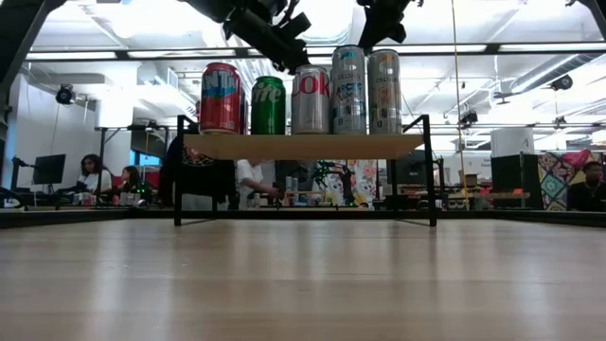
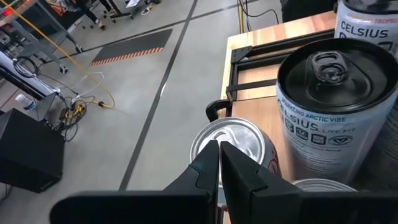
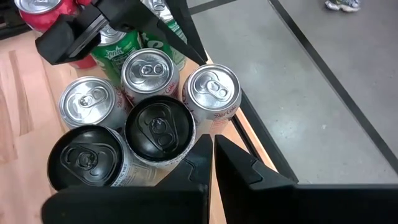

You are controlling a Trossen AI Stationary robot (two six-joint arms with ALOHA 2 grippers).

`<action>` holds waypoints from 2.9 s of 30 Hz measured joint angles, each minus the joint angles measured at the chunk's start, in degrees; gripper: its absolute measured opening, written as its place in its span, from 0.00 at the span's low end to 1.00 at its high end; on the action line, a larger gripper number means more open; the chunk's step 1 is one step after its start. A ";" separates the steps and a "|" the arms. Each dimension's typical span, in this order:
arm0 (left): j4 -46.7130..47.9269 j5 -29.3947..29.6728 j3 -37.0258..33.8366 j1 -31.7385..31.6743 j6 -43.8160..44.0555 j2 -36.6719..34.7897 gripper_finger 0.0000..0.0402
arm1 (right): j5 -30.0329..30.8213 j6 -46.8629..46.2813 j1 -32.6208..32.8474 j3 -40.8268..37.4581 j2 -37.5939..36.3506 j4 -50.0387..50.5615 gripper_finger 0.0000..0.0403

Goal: Place canned beverage on shelf
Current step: Put the silver soda can on the shelf aligned with the other silver soda can

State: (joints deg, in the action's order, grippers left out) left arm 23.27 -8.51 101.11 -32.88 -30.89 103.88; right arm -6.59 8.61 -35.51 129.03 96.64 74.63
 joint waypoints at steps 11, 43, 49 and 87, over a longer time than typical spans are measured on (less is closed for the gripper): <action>0.08 0.00 -0.73 0.04 0.13 0.02 0.00 | 0.00 -0.56 0.00 -0.53 0.02 0.00 0.02; 0.33 0.48 -0.84 -0.29 2.59 -0.92 0.00 | -3.27 -4.48 -8.16 -3.86 3.63 -3.85 0.02; 1.36 0.48 -1.43 -0.66 3.14 -2.47 0.00 | -10.49 -4.27 -11.62 -5.80 6.51 -5.93 0.02; -33.90 -8.44 -46.28 -0.68 10.95 -38.92 0.00 | -14.64 -9.55 -10.86 -8.72 7.65 -10.34 0.02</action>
State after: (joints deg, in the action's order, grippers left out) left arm -10.63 -16.95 54.83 -33.56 -19.94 64.95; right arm -21.23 -0.94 -46.37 120.31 104.29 64.29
